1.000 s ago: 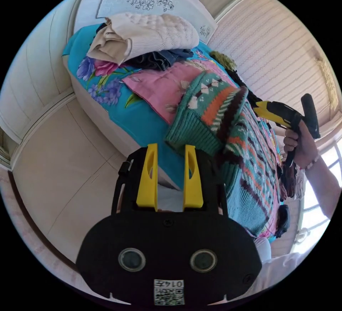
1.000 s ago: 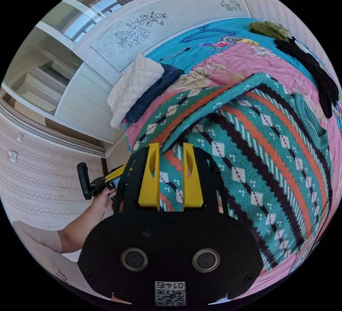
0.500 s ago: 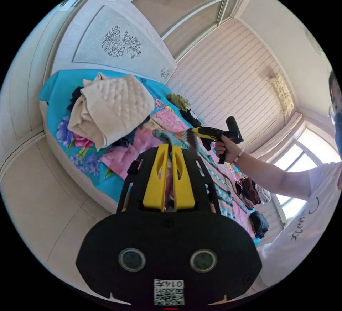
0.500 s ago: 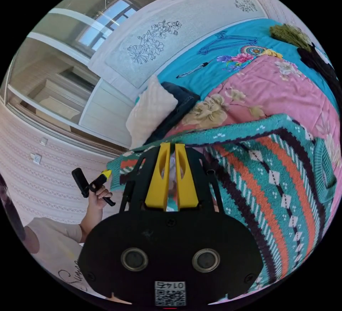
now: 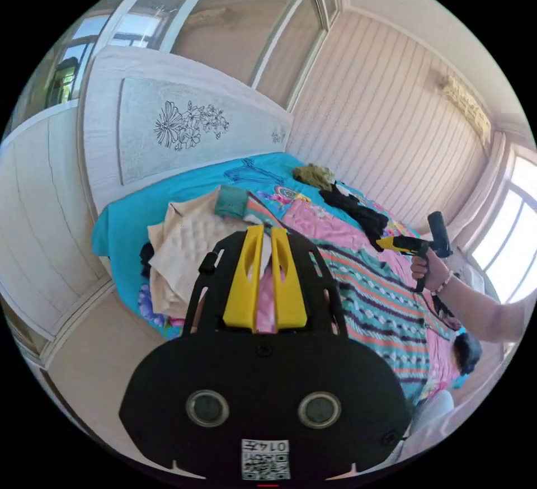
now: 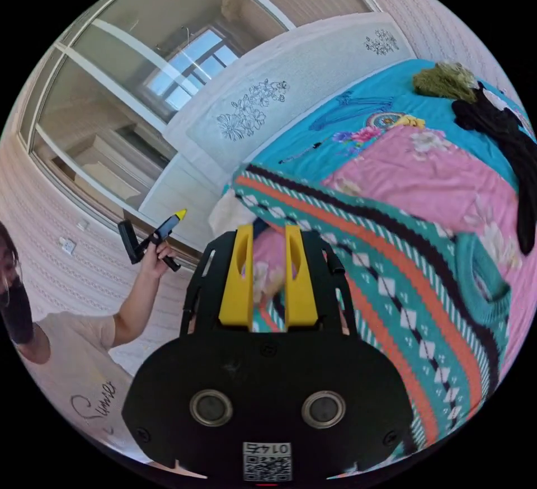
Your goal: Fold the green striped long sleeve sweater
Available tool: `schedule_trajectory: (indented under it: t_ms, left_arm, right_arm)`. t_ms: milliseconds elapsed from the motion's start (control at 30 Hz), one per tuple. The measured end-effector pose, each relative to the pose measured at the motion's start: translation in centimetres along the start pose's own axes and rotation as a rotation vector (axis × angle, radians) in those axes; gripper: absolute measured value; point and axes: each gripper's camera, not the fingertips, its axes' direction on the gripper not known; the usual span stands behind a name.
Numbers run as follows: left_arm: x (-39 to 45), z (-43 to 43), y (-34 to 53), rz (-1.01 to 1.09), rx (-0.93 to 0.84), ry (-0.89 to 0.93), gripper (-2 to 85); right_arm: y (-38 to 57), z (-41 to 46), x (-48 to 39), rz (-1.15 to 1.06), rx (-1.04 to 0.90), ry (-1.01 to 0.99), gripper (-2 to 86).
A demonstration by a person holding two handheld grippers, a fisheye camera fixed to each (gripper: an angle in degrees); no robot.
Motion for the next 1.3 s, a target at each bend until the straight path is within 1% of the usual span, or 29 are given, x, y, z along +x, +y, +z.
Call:
schedule_trajectory:
  t_ms: [67,100,167,200,267,333,367,400,433,467,533,600,667,733,800,867,933,1000,1100,1200,1300]
  left_arm:
    - [2.4,1.5,4.8,0.043,-0.169,0.084,5.2]
    - [3.1,1.9,6.0,0.053,-0.21,0.104,5.9]
    - [5.5,3.6,10.6,0.088,-0.37,0.125,9.5]
    - [6.0,4.1,11.5,0.089,-0.406,0.119,10.1]
    - [7.2,5.8,13.5,0.055,-0.528,0.165,12.5]
    - [7.9,7.1,13.8,0.072,-0.581,0.161,12.7]
    - [8.1,8.3,13.9,0.089,-0.643,0.131,12.4]
    - [8.1,9.0,13.8,0.081,-0.682,0.128,12.2]
    - [8.0,10.1,13.7,0.051,-0.743,0.17,10.2]
    - [7.8,10.8,13.4,0.017,-0.778,0.243,8.1]
    - [7.7,11.3,12.6,-0.034,-0.82,0.303,5.8]
    - [8.5,11.0,11.7,-0.008,-0.825,0.313,5.1]
    - [10.3,10.1,10.8,0.1,-0.802,0.292,5.0]
    - [11.3,9.8,10.4,0.145,-0.791,0.281,5.0]
    - [12.0,10.1,10.3,0.152,-0.795,0.274,5.0]
    - [12.6,10.6,10.3,0.136,-0.805,0.268,5.0]
    - [13.2,10.8,10.3,0.131,-0.801,0.267,5.0]
    - [13.8,10.7,10.1,0.142,-0.79,0.266,4.9]
    - [14.6,10.5,9.5,0.141,-0.778,0.276,4.9]
    - [15.2,10.5,8.9,0.116,-0.777,0.32,4.9]
    - [16.8,10.3,8.5,0.174,-0.777,0.31,4.7]
  right_arm:
    - [9.5,-2.8,1.9,0.111,-0.012,0.132,8.6]
    - [11.9,-3.4,2.3,0.146,-0.033,0.159,8.7]
    - [22.0,-6.1,3.4,0.343,-0.12,0.314,9.5]
    - [24.4,-6.9,3.2,0.38,-0.128,0.356,9.8]
    - [32.1,-9.8,2.1,0.531,-0.159,0.518,11.0]
    - [36.3,-11.5,1.1,0.642,-0.127,0.567,11.6]
    - [38.2,-12.2,0.6,0.691,-0.063,0.524,11.8]
    - [38.8,-12.3,0.5,0.708,-0.037,0.498,11.8]
    - [39.5,-12.3,0.5,0.736,-0.018,0.471,11.8]
    - [39.7,-12.3,0.6,0.739,-0.01,0.486,11.6]
    - [39.8,-12.6,0.8,0.751,-0.012,0.506,10.7]
    - [40.0,-13.4,0.6,0.75,-0.009,0.511,9.4]
    - [40.5,-15.5,0.0,0.747,-0.006,0.574,8.5]
    - [41.4,-16.9,-0.3,0.757,0.019,0.596,9.1]
    - [42.2,-17.1,0.2,0.773,-0.014,0.515,9.6]
    - [43.0,-16.5,1.1,0.8,-0.04,0.372,8.2]
    - [43.2,-16.2,1.5,0.803,-0.073,0.313,5.7]
    - [43.1,-16.9,1.3,0.793,-0.084,0.305,4.0]
    - [43.1,-19.2,0.9,0.747,-0.112,0.247,2.8]
    - [43.4,-22.5,0.6,0.708,-0.114,0.146,2.2]
    - [43.6,-25.7,-0.2,0.661,-0.095,0.064,2.0]
